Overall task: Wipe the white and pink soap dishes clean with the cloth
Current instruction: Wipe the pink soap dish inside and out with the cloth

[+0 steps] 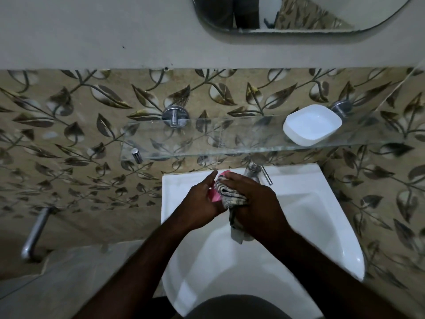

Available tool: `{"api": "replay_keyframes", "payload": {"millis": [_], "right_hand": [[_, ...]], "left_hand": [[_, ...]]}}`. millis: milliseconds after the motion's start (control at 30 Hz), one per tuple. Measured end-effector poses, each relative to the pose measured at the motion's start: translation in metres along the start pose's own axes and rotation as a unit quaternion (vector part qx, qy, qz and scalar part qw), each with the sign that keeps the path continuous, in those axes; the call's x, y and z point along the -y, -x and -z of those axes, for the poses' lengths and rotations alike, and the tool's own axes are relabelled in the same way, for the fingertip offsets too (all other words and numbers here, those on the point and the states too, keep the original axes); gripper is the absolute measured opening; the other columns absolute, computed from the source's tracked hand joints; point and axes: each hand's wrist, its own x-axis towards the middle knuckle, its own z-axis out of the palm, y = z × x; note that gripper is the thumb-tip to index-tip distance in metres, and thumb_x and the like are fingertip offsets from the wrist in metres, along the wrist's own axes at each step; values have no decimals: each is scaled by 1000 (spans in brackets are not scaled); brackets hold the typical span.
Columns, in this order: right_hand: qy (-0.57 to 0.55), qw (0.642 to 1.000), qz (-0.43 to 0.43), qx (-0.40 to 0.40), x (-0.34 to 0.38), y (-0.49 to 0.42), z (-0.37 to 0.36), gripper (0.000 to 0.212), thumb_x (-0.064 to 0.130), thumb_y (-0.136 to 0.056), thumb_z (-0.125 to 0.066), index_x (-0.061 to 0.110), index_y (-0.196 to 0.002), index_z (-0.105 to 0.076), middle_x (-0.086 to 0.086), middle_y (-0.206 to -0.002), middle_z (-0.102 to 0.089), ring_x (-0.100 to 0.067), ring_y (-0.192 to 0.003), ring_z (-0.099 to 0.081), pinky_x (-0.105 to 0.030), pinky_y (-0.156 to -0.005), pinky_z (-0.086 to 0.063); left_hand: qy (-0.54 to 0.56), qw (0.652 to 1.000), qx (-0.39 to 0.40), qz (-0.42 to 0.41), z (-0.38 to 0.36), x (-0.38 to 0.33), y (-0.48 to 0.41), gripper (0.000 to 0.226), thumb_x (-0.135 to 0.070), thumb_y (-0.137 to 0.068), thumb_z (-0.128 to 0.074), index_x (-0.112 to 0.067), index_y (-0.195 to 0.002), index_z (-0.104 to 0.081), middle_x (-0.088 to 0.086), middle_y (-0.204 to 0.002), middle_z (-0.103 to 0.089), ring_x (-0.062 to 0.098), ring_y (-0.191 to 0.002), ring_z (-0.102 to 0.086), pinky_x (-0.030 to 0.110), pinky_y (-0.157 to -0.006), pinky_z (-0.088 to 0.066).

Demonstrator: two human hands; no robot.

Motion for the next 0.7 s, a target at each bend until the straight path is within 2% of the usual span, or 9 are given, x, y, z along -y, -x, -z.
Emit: {"api": "replay_keyframes", "payload": {"millis": [67,133,200,267,400,500,600,667,700], "right_hand": [[-47,998,-30,-3,2,-1,1,56,4,-67,-52,24,-117,-68,18,-119,-61,3,-117,-55,-13,-103,-39],[-76,993,-84,-19,-1,-4,6,49,7,-69,-52,28,-108,-72,21,-102,-69,7,-98,-63,-13,-89,-47],[-70,990,-118,-26,-9,-9,10,35,2,-75,-59,26,-96,-74,13,-84,-73,3,-79,-65,-18,-72,-50],[-66,991,-114,-13,-11,-12,13,29,-3,-80,-61,21,-92,-74,7,-80,-73,2,-73,-64,-13,-65,-46],[-37,994,-100,-12,-7,-11,11,29,-2,-83,-61,19,-99,-74,8,-90,-72,4,-83,-62,-11,-76,-46],[15,997,-71,31,9,4,3,48,5,-71,-57,22,-113,-71,4,-119,-69,1,-107,-58,-11,-96,-40],[46,996,0,80,15,17,-6,55,11,-70,-49,24,-120,-67,4,-132,-61,-16,-116,-59,-31,-104,-43],[-23,998,-20,58,12,11,-6,50,10,-75,-48,25,-120,-67,5,-130,-63,-13,-117,-60,-40,-103,-46],[-59,997,-34,45,10,7,-5,49,7,-77,-51,25,-119,-67,9,-128,-64,-7,-119,-59,-37,-104,-46]], "left_hand": [[-28,1000,5,2,3,-2,0,102,-43,-52,-64,-22,-148,-36,-6,-116,-65,-2,-85,-61,23,-80,-54],[-44,999,16,16,6,-4,3,97,-31,-57,-66,-23,-148,-34,-8,-110,-61,-7,-69,-56,9,-64,-46],[-58,998,27,21,7,-6,7,95,-23,-62,-68,-22,-150,-30,-7,-117,-55,-4,-75,-57,4,-60,-42],[-56,998,33,15,7,-3,11,96,-25,-60,-64,-23,-150,-31,-8,-122,-53,8,-91,-61,9,-65,-46],[-66,997,44,17,8,2,11,94,-25,-59,-61,-23,-149,-35,-5,-127,-55,8,-97,-60,19,-73,-50],[-72,997,38,-14,9,2,10,69,-28,-64,-65,-22,-132,-53,-3,-114,-66,3,-85,-61,23,-75,-51],[-61,997,8,-56,9,0,10,35,-33,-76,-64,-31,-110,-62,-11,-108,-69,7,-103,-64,30,-96,-49],[-48,996,4,-70,11,-4,9,34,-23,-76,-67,-42,-104,-63,-17,-101,-70,4,-99,-64,25,-90,-51],[-48,996,2,-76,12,-6,9,39,-18,-74,-68,-45,-101,-63,-19,-98,-70,3,-93,-64,23,-84,-51]]}}
